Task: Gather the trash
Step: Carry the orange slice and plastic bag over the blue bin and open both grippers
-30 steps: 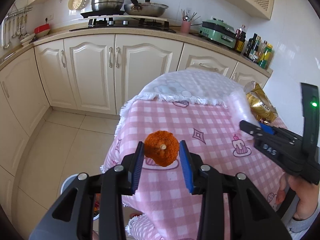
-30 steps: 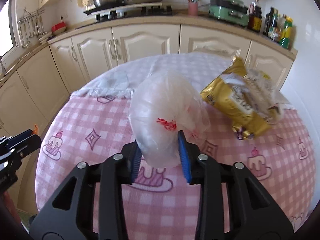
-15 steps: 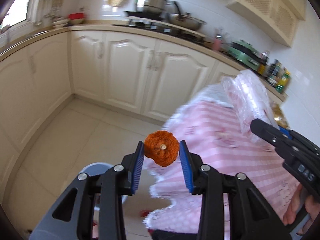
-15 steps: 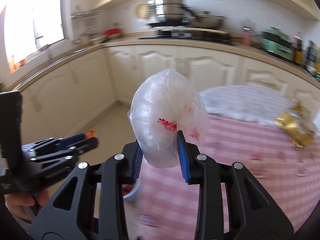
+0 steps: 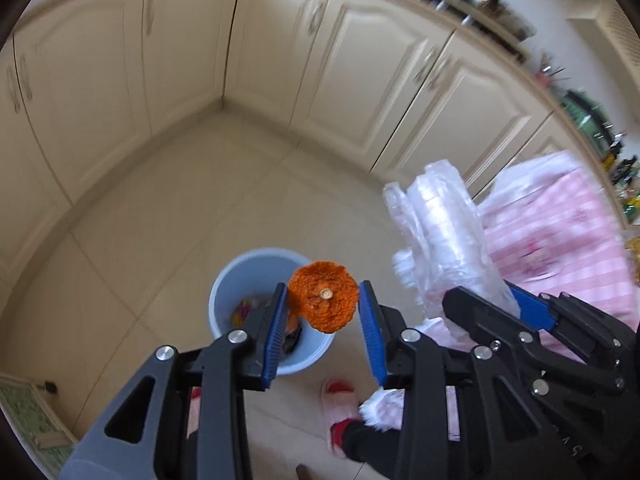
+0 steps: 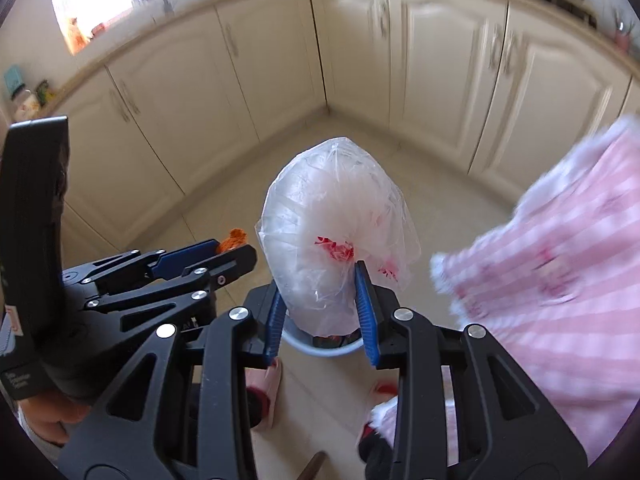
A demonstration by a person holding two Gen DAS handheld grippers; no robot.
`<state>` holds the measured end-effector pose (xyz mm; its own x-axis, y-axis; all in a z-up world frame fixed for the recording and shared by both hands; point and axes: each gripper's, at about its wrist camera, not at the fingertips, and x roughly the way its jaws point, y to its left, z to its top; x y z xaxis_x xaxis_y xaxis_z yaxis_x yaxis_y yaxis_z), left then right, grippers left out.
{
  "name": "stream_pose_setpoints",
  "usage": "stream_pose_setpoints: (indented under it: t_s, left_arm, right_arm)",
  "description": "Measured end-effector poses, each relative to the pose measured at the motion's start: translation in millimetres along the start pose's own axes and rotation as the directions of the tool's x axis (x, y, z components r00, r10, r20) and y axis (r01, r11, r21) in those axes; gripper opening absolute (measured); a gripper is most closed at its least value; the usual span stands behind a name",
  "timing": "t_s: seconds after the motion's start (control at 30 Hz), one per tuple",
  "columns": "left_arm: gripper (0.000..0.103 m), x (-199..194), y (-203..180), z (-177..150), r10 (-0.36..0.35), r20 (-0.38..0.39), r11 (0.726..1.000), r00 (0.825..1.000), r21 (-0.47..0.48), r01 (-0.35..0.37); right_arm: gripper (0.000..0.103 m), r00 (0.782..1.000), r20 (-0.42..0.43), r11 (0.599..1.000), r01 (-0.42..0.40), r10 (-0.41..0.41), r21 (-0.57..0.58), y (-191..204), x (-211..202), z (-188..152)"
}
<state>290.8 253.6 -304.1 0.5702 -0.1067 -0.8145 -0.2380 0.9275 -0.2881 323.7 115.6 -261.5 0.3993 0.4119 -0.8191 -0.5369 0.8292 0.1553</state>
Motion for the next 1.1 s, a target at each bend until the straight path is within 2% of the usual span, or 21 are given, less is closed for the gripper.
stream_pose_setpoints:
  t_s: [0.1, 0.2, 0.5, 0.57, 0.63, 0.67, 1.1]
  left_arm:
    - [0.035, 42, 18, -4, -0.010, -0.078, 1.000, 0.997, -0.028, 0.007]
    - [0.035, 72, 31, -1, -0.013, -0.117, 0.999, 0.993, -0.050, 0.007]
    - [0.035, 126, 49, 4, -0.072, -0.147, 0.991, 0.987, -0.125, 0.054]
    - [0.035, 131, 51, 7, -0.077, -0.140, 0.991, 0.987, -0.121, 0.060]
    - [0.046, 133, 51, 6, -0.084, -0.137, 0.991, 0.987, -0.119, 0.068]
    - [0.055, 133, 51, 5, -0.081, -0.140, 0.991, 0.987, -0.121, 0.064]
    - [0.058, 136, 59, -3, -0.039, -0.190, 0.989, 0.981, -0.151, 0.010]
  right_arm:
    - [0.032, 0.997, -0.075, 0.999, 0.010, -0.008, 0.031, -8, 41, -7]
    - [0.032, 0.992, -0.128, 0.998, 0.026, -0.019, 0.053, -16, 71, -14]
    - [0.032, 0.972, -0.235, 0.990, 0.045, -0.012, 0.137, -45, 123, -37]
    - [0.032, 0.970, -0.243, 0.988, 0.043, -0.006, 0.149, -45, 129, -39]
    - [0.032, 0.969, -0.247, 0.987, 0.040, -0.001, 0.156, -46, 132, -41]
    - [0.032, 0.969, -0.248, 0.987, 0.038, 0.003, 0.159, -47, 134, -41]
    - [0.032, 0.966, -0.256, 0.985, 0.015, 0.030, 0.170, -49, 134, -41]
